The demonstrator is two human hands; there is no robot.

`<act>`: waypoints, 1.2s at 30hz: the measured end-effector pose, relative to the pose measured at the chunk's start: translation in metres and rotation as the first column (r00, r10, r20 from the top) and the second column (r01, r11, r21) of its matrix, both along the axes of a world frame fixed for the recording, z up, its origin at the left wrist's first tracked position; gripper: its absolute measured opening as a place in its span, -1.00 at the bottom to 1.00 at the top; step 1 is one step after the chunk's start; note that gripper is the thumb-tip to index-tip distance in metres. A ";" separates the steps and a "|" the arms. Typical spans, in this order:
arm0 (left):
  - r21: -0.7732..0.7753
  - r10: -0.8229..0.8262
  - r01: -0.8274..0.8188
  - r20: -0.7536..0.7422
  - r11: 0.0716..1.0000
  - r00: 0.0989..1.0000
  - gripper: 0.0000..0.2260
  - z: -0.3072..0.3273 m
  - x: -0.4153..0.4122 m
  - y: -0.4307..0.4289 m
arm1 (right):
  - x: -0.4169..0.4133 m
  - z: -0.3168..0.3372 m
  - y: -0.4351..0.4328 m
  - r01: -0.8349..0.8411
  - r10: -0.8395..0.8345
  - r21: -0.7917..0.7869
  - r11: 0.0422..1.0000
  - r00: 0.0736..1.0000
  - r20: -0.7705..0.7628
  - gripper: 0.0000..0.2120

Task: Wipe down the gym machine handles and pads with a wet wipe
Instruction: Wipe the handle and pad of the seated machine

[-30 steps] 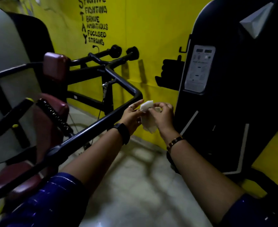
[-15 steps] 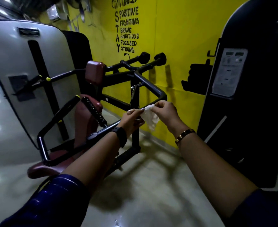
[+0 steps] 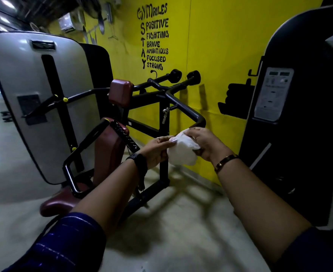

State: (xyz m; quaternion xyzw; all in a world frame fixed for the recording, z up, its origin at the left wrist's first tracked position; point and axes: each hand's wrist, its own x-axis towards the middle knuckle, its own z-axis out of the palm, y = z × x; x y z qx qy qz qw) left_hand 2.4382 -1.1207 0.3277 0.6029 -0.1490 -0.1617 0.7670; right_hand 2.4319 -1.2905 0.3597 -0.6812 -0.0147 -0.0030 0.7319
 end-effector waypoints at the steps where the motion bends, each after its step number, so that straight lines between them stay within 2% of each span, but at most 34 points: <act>1: -0.022 0.048 -0.049 -0.015 0.999 0.999 -0.77 -0.001 -0.001 0.005 | -0.003 -0.002 0.002 -0.003 0.004 0.029 1.000 1.000 -0.030 -0.88; 3: -0.055 0.122 -0.122 -0.009 0.991 0.993 -0.72 -0.003 -0.003 0.014 | -0.010 -0.007 0.005 0.000 0.000 0.002 1.000 0.994 -0.106 -0.83; 5: -0.057 0.155 -0.153 0.032 0.987 0.987 -0.67 -0.002 -0.008 0.019 | -0.018 -0.013 0.008 0.020 -0.036 -0.109 0.994 0.988 -0.147 -0.81; 8: -0.004 0.201 -0.201 0.054 0.979 0.978 -0.77 0.000 -0.013 0.023 | -0.032 -0.020 0.016 0.106 -0.126 -0.227 0.968 0.989 -0.075 -0.93; 10: -0.020 0.209 -0.208 0.070 0.978 0.975 -0.81 0.001 -0.015 0.025 | -0.042 -0.021 0.022 0.129 -0.127 -0.246 0.961 0.992 0.024 -0.84; 12: -0.029 0.199 -0.197 0.096 0.980 0.975 -0.82 0.000 -0.015 0.027 | -0.050 -0.021 0.026 0.074 -0.063 -0.257 0.964 0.997 0.050 -0.78; 17: -0.021 0.161 -0.160 0.131 0.987 0.978 -0.75 0.000 -0.019 0.030 | -0.054 -0.024 0.027 -0.043 0.061 -0.230 0.972 0.996 0.072 -0.78; 20: -0.001 0.209 -0.212 0.178 0.977 0.961 -0.75 0.003 -0.015 0.034 | -0.044 -0.020 0.025 -0.084 0.101 -0.251 0.964 0.993 0.056 -0.86; 25: -0.052 0.291 -0.287 0.196 0.957 0.936 -0.64 0.014 0.006 0.035 | -0.007 -0.006 0.021 -0.243 0.248 -0.131 0.961 0.968 0.023 -0.95; 29: -0.003 0.280 -0.281 0.108 0.960 0.954 -0.65 0.017 0.015 0.030 | 0.015 0.002 0.024 -0.349 0.349 0.010 0.937 0.937 0.010 -0.86; 31: 0.045 0.312 -0.316 0.085 0.948 0.946 -0.68 0.016 0.018 0.029 | 0.028 0.005 0.025 -0.387 0.387 -0.008 0.922 0.922 0.001 -0.84; 34: 0.036 0.313 -0.316 0.070 0.948 0.947 -0.78 0.014 0.021 0.034 | 0.044 0.008 0.032 -0.439 0.438 -0.037 0.898 0.899 -0.026 -0.78; 36: 0.039 0.334 -0.336 0.049 0.941 0.941 -0.65 0.014 0.022 0.038 | 0.052 0.009 0.036 -0.510 0.509 -0.005 0.860 0.859 -0.045 -0.67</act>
